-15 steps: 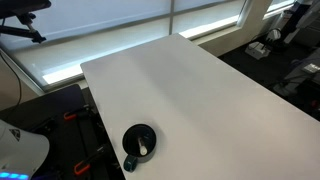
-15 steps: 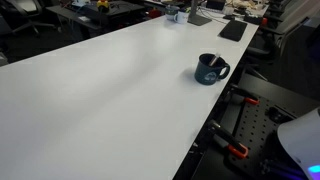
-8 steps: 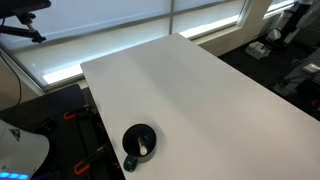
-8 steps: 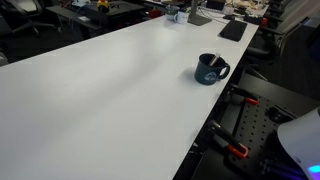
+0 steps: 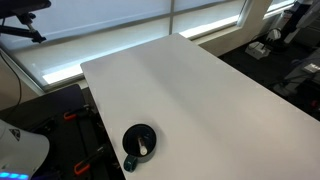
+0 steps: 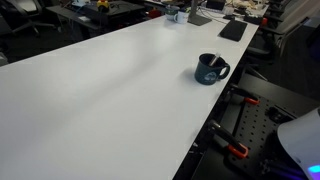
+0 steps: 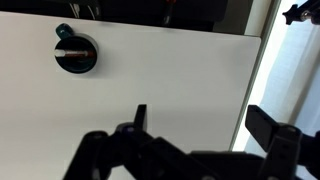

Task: Remove the marker from the cup and put it on the table

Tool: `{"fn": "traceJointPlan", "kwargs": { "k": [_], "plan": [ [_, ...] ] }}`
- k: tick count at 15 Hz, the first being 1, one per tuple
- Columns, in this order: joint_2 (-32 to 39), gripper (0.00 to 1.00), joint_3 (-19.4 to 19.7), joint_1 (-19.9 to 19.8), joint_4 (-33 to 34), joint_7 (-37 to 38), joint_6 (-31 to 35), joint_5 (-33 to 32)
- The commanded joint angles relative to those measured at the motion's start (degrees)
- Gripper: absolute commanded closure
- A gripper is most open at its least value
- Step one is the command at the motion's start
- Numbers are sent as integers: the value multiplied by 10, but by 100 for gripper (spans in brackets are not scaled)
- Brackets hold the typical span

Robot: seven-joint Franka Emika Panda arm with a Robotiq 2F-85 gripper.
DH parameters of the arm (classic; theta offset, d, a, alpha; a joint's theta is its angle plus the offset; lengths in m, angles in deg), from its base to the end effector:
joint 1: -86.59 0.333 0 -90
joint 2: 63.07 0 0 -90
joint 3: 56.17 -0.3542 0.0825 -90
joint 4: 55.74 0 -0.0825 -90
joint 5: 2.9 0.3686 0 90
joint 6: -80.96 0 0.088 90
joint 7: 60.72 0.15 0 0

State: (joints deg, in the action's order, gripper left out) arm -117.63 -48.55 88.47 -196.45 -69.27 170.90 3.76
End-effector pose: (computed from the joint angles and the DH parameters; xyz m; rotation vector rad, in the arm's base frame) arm 0.2196 -0.0180 0.5694 -2.9177 -0.1533 -0.1226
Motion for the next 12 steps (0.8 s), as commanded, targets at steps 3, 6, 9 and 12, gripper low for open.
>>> {"fn": "traceJointPlan", "kwargs": {
  "k": [3, 6, 9, 12],
  "plan": [
    [56, 0, -2, -36, -16, 4, 40, -41],
    [95, 0, 4, -59, -33, 7, 78, -77],
    [129, 0, 17, -75, -66, -4, 130, -113],
    [155, 0, 34, -84, -112, -25, 182, -140]
  ]
}}
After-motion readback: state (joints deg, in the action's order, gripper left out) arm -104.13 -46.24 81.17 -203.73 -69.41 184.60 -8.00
